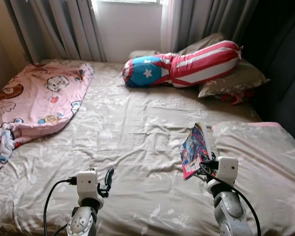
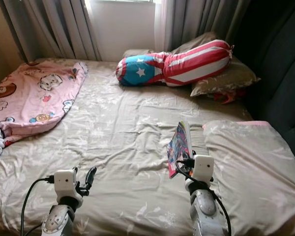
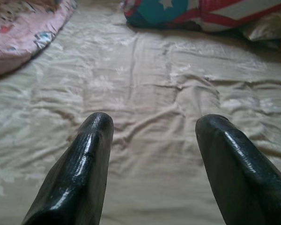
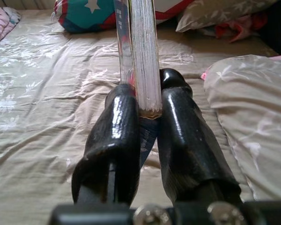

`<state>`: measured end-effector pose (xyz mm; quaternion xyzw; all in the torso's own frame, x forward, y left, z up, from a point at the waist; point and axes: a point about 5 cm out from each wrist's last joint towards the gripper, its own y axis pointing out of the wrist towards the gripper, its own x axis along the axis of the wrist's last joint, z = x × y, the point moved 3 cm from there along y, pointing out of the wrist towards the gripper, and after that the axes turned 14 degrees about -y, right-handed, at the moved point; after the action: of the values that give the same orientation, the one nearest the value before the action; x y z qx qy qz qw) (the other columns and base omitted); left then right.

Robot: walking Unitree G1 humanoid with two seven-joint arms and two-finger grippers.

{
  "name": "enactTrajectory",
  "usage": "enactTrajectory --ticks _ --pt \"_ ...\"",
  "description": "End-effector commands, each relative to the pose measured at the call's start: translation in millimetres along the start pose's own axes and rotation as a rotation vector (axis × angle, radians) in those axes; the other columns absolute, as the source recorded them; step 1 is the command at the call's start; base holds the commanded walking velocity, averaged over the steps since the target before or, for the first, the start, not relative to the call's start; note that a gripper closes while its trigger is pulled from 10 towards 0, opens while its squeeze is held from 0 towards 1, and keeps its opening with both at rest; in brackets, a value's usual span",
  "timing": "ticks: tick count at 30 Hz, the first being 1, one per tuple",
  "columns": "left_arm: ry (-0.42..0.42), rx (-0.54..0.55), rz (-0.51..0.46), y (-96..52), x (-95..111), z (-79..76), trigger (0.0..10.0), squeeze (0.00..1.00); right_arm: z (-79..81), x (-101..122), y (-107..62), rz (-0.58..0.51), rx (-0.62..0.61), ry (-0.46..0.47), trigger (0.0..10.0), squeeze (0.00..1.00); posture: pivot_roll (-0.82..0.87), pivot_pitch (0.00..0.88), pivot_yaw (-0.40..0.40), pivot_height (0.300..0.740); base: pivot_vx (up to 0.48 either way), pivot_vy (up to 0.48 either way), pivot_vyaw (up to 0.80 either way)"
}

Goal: Clean up the room

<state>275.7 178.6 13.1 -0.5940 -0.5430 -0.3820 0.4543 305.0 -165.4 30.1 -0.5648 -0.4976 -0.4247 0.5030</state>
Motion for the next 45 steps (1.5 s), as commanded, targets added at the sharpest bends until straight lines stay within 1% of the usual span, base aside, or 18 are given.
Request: enactTrajectory --ticks 1,3,6,8,14,23,29,31,33,34,35,36,37,38,39,40,43,45 --pt "-0.003 -0.001 -0.006 1.0 3 -1.6 10.0 0.0 -4.3 11 6.4 -0.026 -0.009 -0.01 10.0 0.0 -0.07 0.0 -0.051 0.669 0.0 0.0 0.0" --pt "-0.001 -0.002 -0.005 1.0 3 -1.8 10.0 0.0 -2.3 9 7.6 -0.006 0.004 -0.021 10.0 0.0 -0.07 0.0 -0.051 0.661 0.0 0.0 0.0" --pt "0.001 -0.004 -0.005 1.2 3 -2.0 10.0 0.0 -1.2 10 7.5 -0.019 0.007 -0.018 10.0 0.0 -0.07 0.0 -0.048 0.651 0.0 0.0 0.0" --pt "0.003 -0.005 -0.005 1.4 4 -2.2 10.0 0.0 -2.4 12 6.5 -0.04 -0.006 -0.001 10.0 0.0 -0.06 0.003 -0.049 0.651 0.0 0.0 0.0" --pt "0.003 -0.003 -0.005 1.4 4 -2.2 10.0 0.0 -3.5 12 8.1 -0.036 -0.009 -0.002 10.0 0.0 -0.06 0.007 -0.048 0.651 0.0 0.0 0.0" --pt "0.006 0.001 0.003 1.5 3 -0.9 10.0 0.0 -3.6 22 21.0 -0.042 0.034 0.001 10.0 0.0 -0.06 0.017 -0.041 0.651 0.0 0.0 0.0" --pt "0.012 0.001 0.001 2.3 5 0.4 10.0 0.0 11.5 38 34.0 -0.067 0.171 0.139 10.0 0.0 -0.04 0.029 -0.03 0.651 0.0 0.0 0.0" --pt "0.013 0.001 0.001 2.2 6 0.6 10.0 0.0 13.9 39 35.2 -0.069 0.192 0.154 10.0 0.0 -0.04 0.03 -0.029 0.651 0.0 0.0 0.0" --pt "0.024 -0.004 0.002 1.8 7 1.3 10.0 0.0 18.7 44 41.0 -0.064 0.244 0.239 10.0 0.0 -0.03 0.038 -0.023 0.651 0.0 0.0 0.0" --pt "0.024 -0.004 0.002 1.8 7 1.3 10.0 0.0 18.7 44 41.0 -0.064 0.244 0.239 10.0 0.0 -0.03 0.038 -0.023 0.651 0.0 0.0 0.0" --pt "0.031 -0.008 0.001 1.2 8 2.1 10.0 0.0 22.1 47 46.4 -0.055 0.29 0.315 10.0 0.0 -0.02 0.046 -0.018 0.651 0.0 0.0 0.0" --pt "0.033 -0.008 0.001 0.8 8 2.5 10.0 0.0 22.7 48 47.8 -0.051 0.301 0.331 10.0 0.0 -0.02 0.046 -0.018 0.651 0.0 0.0 0.0" --pt "0.038 -0.011 0.0 0.4 9 3.0 10.0 0.0 23.0 47 51.2 -0.03 0.305 0.39 10.0 0.0 -0.01 0.051 -0.015 0.651 0.0 0.0 0.0" --pt "0.046 -0.014 -0.001 -0.3 10 3.9 10.0 0.0 24.0 47 55.6 -0.005 0.308 0.483 10.0 0.0 0.01 0.057 -0.011 0.651 0.0 0.0 0.0" --pt "0.049 -0.015 -0.002 -0.9 11 4.7 10.0 0.0 24.3 48 57.6 0.0 0.307 0.53 10.0 0.0 0.01 0.061 -0.007 0.651 0.0 0.0 0.0" --pt "0.049 -0.015 -0.002 -0.9 11 4.7 10.0 0.0 24.3 48 57.6 0.0 0.307 0.53 10.0 0.0 0.01 0.061 -0.007 0.651 0.0 0.0 0.0" --pt "0.07 -0.02 -0.003 -3.7 14 8.2 10.0 0.0 27.7 43 61.0 0.05 0.322 0.655 10.0 0.0 0.04 0.078 0.008 0.651 0.0 0.0 0.0" --pt "0.085 -0.023 -0.002 -7.4 17 11.8 10.0 0.0 28.9 36 60.8 0.09 0.31 0.686 10.0 0.0 0.07 0.089 0.018 0.651 0.0 0.0 0.0"
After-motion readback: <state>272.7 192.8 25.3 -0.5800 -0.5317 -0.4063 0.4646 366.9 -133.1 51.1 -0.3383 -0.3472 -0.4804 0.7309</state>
